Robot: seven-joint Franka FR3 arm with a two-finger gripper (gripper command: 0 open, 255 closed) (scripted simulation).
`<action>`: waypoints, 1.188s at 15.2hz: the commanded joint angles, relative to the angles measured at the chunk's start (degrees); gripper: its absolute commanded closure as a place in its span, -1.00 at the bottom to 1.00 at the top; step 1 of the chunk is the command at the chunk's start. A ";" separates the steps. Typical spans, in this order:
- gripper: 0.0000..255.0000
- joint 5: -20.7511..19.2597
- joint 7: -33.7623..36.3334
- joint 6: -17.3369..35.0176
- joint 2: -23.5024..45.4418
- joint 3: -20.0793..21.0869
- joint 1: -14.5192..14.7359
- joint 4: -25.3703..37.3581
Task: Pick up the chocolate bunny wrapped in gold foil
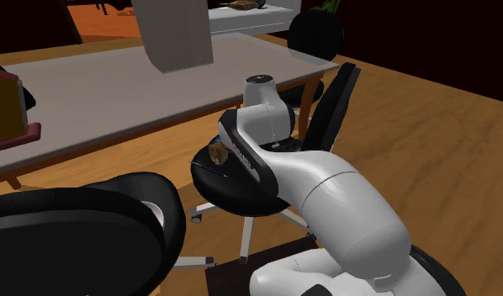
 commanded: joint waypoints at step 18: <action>-1.00 6.94 13.07 17.22 27.75 6.97 2.38 17.04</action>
